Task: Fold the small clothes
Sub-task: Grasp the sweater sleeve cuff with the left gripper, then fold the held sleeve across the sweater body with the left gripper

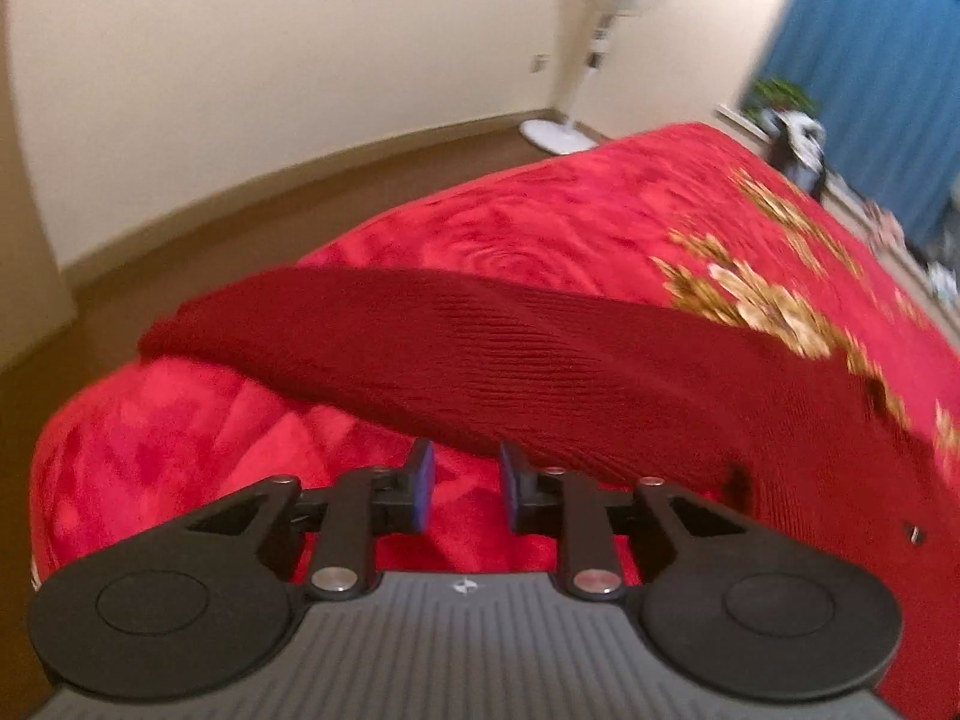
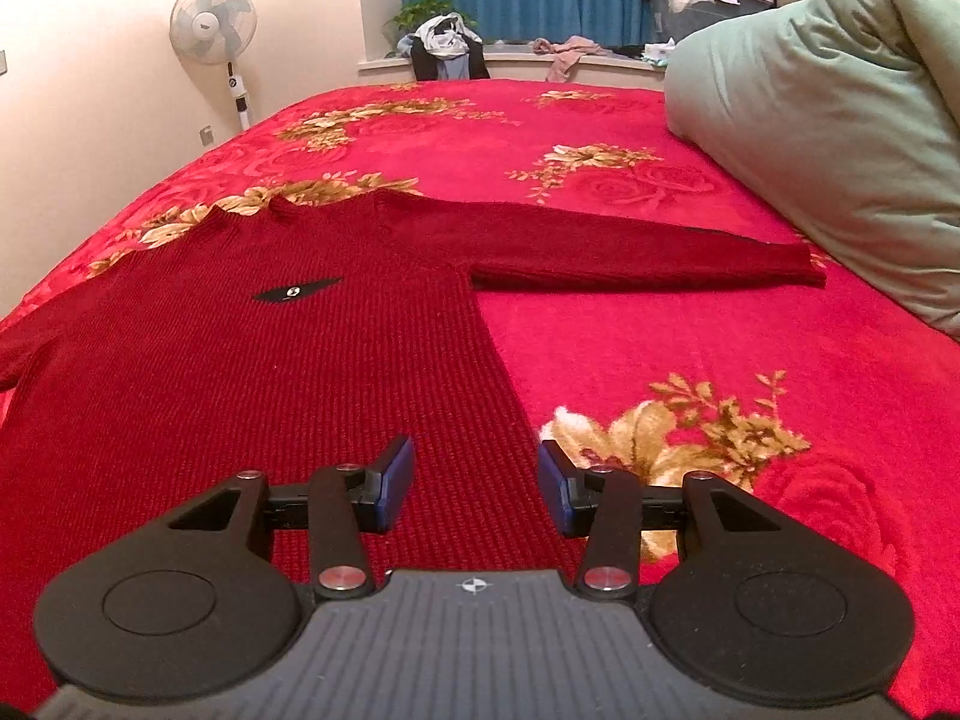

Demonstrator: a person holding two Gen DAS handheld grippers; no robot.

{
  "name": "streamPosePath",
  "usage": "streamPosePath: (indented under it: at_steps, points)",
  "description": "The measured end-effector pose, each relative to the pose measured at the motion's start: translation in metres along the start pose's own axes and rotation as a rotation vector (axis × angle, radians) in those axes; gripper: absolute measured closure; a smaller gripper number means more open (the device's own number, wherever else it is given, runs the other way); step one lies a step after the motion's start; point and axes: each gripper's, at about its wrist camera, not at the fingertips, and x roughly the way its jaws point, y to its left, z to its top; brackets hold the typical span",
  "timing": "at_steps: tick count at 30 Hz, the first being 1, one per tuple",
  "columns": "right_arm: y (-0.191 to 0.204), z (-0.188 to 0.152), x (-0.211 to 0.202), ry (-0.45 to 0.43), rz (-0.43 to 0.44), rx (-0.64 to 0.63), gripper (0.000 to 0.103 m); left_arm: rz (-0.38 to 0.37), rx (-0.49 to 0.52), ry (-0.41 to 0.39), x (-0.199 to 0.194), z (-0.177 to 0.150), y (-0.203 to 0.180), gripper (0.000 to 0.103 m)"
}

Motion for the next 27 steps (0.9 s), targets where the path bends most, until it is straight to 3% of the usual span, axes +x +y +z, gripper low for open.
streamPosePath:
  at_steps: [4, 12, 13, 16, 17, 27]
  points:
    - [0.003, 0.001, 0.002, -0.002, 0.007, -0.009, 0.056, -0.003, -0.106, 0.040, 0.009, 0.006, 0.025, 0.075]
    - [0.007, 0.001, 0.006, 0.003, 0.015, -0.020, 0.056, -0.051, -0.310, 0.090, 0.026, 0.011, 0.059, 0.062]
    - [0.007, 0.000, 0.007, 0.004, 0.018, -0.024, 0.057, -0.052, -0.326, 0.095, 0.028, 0.012, 0.061, 0.061]
    - [0.010, 0.000, 0.009, 0.003, 0.026, -0.036, 0.080, -0.058, -0.374, 0.106, 0.036, 0.013, 0.066, 0.060]
    - [0.010, 0.001, 0.009, 0.003, 0.029, -0.036, 0.082, -0.058, -0.386, 0.107, 0.038, 0.014, 0.068, 0.060]
    - [0.012, 0.001, 0.016, 0.025, 0.045, -0.054, 0.082, -0.044, -0.473, 0.082, 0.064, 0.027, 0.073, 0.060]
